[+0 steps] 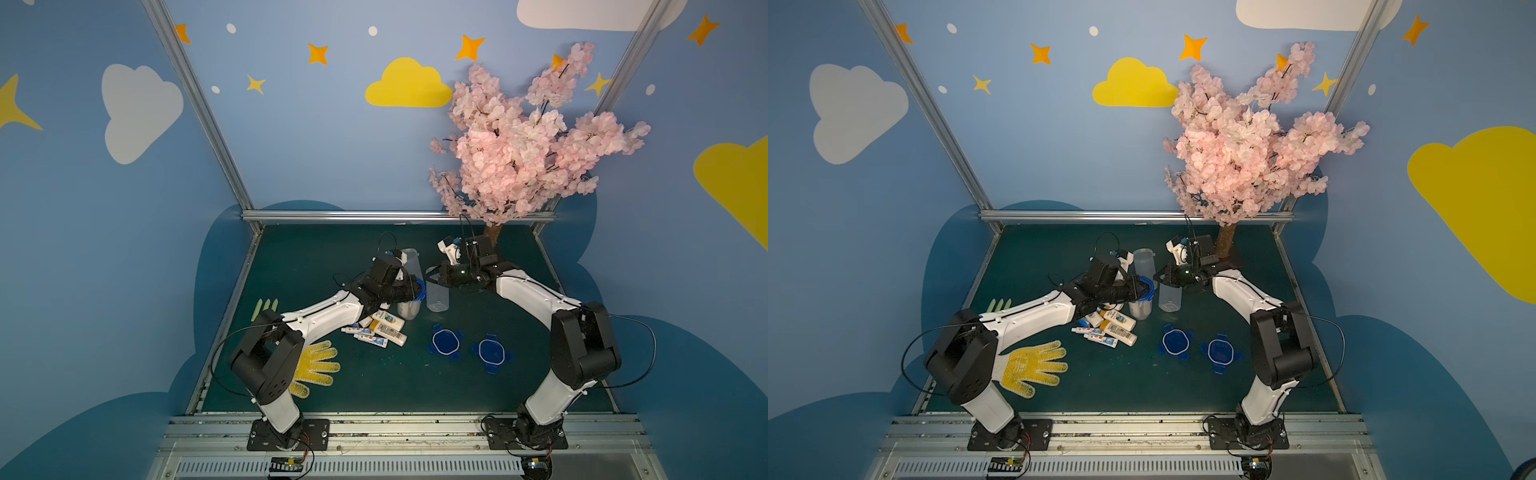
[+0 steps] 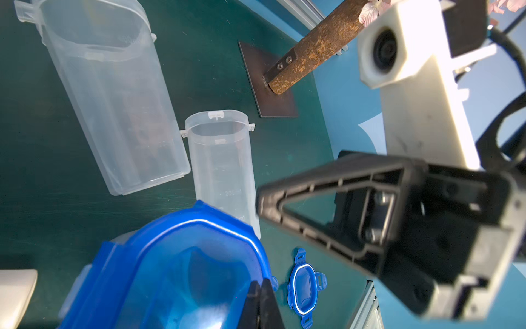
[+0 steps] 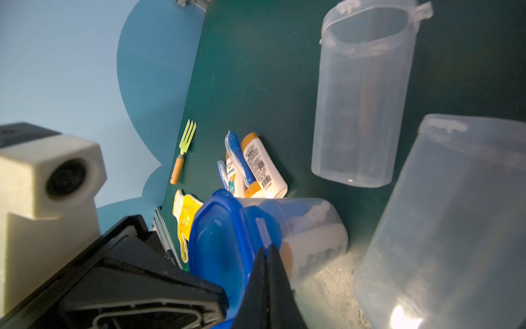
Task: Take out toiletry kits
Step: Adjust the container at the center of the board.
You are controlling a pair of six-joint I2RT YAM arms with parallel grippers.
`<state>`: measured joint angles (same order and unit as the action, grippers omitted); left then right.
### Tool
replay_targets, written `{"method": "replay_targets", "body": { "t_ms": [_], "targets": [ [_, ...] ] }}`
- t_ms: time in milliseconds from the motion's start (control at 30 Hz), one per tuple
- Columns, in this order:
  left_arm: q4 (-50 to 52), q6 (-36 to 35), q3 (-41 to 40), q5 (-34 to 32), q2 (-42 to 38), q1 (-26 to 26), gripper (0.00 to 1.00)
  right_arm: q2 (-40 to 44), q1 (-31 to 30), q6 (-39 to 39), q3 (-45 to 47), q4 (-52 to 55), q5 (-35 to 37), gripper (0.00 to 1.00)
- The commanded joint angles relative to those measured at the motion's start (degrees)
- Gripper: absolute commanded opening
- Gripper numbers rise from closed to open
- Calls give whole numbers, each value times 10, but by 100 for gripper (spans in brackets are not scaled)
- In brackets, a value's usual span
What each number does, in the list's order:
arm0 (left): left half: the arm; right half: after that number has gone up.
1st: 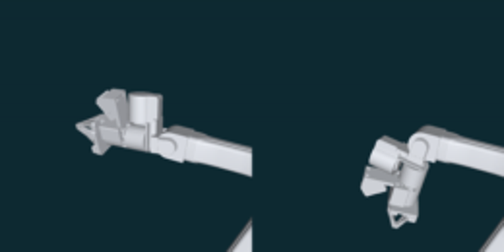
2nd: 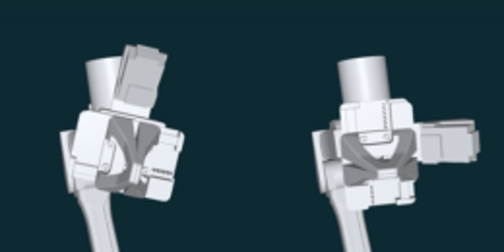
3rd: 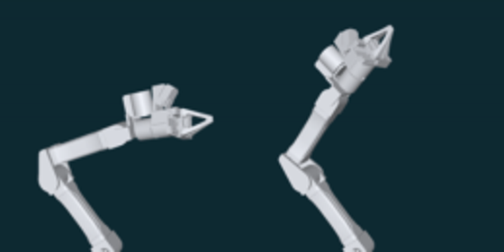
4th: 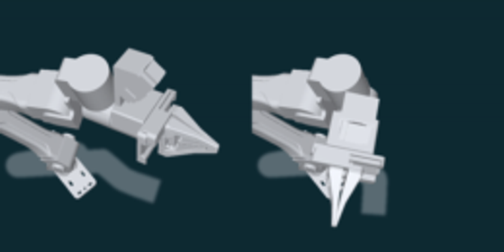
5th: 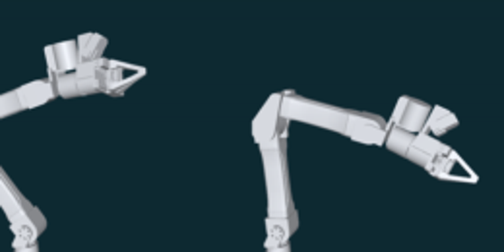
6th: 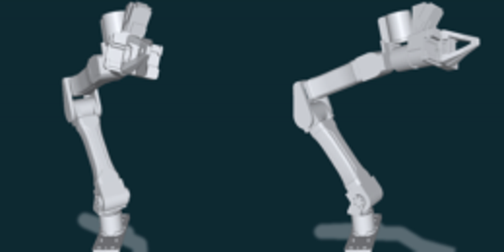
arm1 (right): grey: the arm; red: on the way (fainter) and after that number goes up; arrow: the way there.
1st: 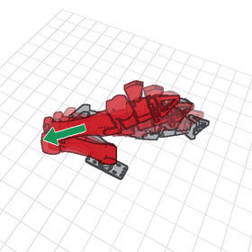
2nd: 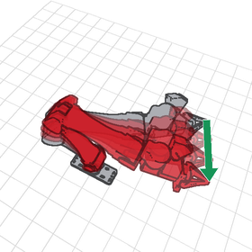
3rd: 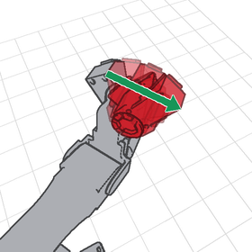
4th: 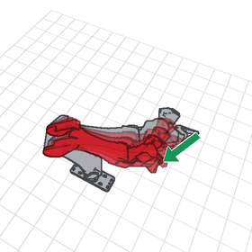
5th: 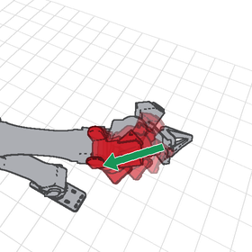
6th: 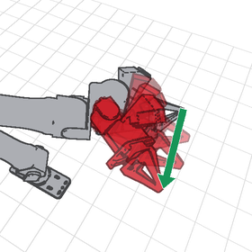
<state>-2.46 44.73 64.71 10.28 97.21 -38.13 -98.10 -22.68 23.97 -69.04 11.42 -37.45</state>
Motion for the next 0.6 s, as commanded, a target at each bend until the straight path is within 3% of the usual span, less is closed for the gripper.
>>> {"method": "replay_targets", "body": {
  "t_ms": [0, 333, 567],
  "targets": [
    [186, -15, -50, -53, 50, 17, 2, -4, -21, -21, -10, 46, 7, 0],
    [182, -13, -53, -51, 52, 17, 2, -74, -54, -7, -89, 53, -13, 0],
    [185, -17, -52, -50, 50, 21, 2, -18, -22, -16, -59, 62, -3, 0]
  ]
}}
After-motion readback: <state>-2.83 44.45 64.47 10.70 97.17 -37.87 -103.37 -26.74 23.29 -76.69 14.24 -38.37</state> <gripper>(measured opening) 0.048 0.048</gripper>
